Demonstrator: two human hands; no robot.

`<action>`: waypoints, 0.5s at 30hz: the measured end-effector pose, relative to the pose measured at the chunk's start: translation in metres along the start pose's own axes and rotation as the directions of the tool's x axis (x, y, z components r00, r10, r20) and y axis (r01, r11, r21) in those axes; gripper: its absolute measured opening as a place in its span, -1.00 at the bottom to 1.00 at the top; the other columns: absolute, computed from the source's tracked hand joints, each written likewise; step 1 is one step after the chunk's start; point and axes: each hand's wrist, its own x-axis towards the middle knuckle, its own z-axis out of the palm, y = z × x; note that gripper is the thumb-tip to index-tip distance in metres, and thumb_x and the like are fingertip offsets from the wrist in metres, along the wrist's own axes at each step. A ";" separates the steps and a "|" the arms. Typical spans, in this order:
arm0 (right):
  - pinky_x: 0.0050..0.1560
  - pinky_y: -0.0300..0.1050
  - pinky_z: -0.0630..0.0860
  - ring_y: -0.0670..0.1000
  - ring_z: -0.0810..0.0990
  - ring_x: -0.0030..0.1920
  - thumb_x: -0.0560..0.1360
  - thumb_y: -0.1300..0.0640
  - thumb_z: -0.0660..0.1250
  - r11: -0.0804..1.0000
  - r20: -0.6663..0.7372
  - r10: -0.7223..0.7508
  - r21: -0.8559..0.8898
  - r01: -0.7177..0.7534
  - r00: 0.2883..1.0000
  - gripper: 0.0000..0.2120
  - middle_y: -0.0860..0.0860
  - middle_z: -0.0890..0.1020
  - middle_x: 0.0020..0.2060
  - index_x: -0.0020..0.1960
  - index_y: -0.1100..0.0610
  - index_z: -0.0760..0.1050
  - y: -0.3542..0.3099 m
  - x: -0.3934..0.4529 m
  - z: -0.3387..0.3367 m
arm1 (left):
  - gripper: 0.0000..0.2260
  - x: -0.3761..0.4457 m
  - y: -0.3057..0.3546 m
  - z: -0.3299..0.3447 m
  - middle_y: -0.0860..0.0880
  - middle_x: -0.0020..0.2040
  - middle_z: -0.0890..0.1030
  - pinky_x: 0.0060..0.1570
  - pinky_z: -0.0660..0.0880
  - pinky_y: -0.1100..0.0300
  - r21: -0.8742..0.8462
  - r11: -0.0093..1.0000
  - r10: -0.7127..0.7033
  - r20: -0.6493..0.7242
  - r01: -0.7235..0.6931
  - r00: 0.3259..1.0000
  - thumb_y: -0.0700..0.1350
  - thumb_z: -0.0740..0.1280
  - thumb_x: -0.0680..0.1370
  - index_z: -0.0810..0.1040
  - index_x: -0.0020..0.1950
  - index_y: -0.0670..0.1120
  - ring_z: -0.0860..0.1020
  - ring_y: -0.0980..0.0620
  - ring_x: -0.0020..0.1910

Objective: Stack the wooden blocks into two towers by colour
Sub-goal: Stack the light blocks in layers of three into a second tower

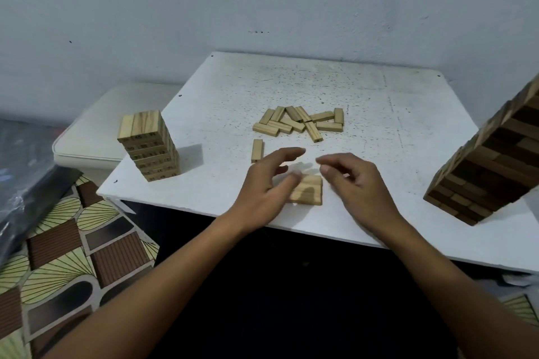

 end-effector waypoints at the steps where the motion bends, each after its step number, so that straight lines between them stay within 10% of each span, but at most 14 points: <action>1: 0.12 -0.10 0.52 -0.13 0.58 0.06 0.58 0.09 0.31 0.996 -0.041 0.047 0.082 -0.043 0.998 -0.82 -0.04 0.63 0.07 0.15 0.06 0.59 -0.002 -0.002 0.005 | -0.65 -0.001 0.002 0.004 0.07 0.25 0.57 0.25 0.41 0.30 -0.067 0.996 -0.054 -0.031 0.052 0.998 -0.03 0.21 0.52 0.51 0.29 0.02 0.48 0.25 0.25; 5: 0.44 0.00 0.32 -0.10 0.39 0.39 0.54 -0.26 0.15 0.900 -0.076 0.188 0.411 -0.141 0.979 -0.67 -0.07 0.44 0.37 0.24 -0.19 0.40 -0.014 -0.012 0.022 | -0.66 -0.001 0.008 0.017 0.08 0.33 0.50 0.41 0.28 0.16 -0.373 0.913 -0.213 -0.088 0.166 0.973 0.17 0.08 0.52 0.46 0.24 0.17 0.39 0.20 0.37; 8: 0.48 -0.12 0.17 -0.15 0.20 0.49 0.11 -0.64 0.22 0.803 -0.052 0.233 0.574 -0.161 0.971 -0.11 -0.13 0.27 0.48 0.35 -0.27 0.29 -0.019 -0.017 0.032 | -0.58 0.000 0.017 0.023 0.05 0.44 0.38 0.46 0.16 0.15 -0.560 0.809 -0.273 -0.090 0.178 0.958 0.29 0.10 0.54 0.37 0.33 0.16 0.26 0.15 0.47; 15: 0.51 -0.19 -0.07 -0.30 0.00 0.49 0.12 -0.67 0.14 0.786 -0.055 0.212 0.602 -0.138 0.976 0.13 -0.21 -0.01 0.56 0.55 -0.20 -0.03 -0.025 -0.021 0.053 | -0.42 0.000 0.018 0.033 -0.02 0.54 0.22 0.50 0.05 0.12 -0.665 0.733 -0.302 -0.130 0.143 0.944 0.33 -0.08 0.56 0.22 0.50 0.09 0.14 0.09 0.53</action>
